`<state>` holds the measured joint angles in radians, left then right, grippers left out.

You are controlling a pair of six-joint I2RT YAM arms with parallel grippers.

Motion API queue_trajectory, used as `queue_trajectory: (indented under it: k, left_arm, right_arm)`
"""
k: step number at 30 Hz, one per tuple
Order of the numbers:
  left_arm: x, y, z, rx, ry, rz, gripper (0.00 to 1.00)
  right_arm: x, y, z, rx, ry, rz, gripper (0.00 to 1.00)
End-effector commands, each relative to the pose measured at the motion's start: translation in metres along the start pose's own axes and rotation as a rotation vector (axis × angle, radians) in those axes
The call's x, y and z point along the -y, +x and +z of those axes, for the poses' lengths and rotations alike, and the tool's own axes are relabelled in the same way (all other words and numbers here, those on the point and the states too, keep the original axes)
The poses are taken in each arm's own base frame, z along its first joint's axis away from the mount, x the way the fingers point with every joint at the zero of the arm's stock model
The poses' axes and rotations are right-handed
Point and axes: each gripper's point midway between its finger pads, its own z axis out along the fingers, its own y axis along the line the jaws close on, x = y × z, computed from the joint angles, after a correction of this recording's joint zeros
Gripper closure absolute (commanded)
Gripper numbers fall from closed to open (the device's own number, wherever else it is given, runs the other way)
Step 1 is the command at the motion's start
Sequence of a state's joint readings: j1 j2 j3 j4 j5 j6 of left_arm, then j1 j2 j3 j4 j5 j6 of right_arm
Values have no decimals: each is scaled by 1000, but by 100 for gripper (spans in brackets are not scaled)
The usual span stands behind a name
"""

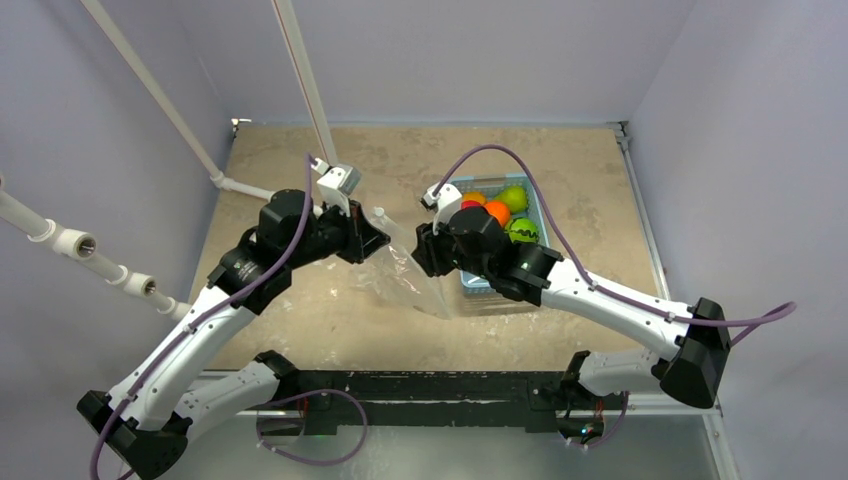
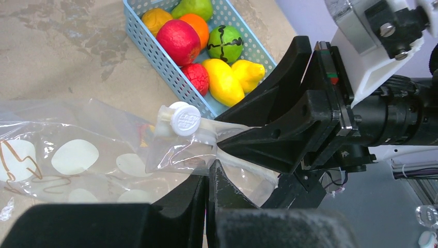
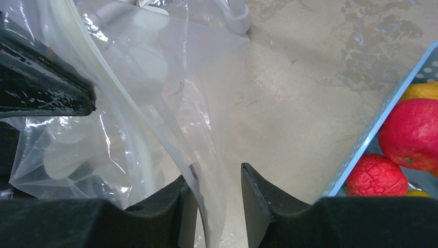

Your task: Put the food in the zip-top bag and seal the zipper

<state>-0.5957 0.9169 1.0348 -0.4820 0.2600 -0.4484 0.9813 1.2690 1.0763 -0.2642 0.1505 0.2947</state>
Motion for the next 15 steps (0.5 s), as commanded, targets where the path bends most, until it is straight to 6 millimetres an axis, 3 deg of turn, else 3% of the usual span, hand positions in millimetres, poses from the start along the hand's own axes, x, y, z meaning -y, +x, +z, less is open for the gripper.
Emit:
queue_trajectory:
  k: [1,7,14,15]
  left_arm:
    - [13,-22,-10,59,38,44,100]
    - [9,-20,-8,48,25,39,100]
    - [-6,-15,-5,19,-61,21,100]
    - [-9,-15,-5,16,-78,16,93]
  right_arm:
    - [-6,-8,-3,40,-37,22,67]
    - [-8,-13,-6,54,-45,27,100]
    - [0,-31,-4,107,19,43,100]
    - [1,-33,-3,108,31,46,100]
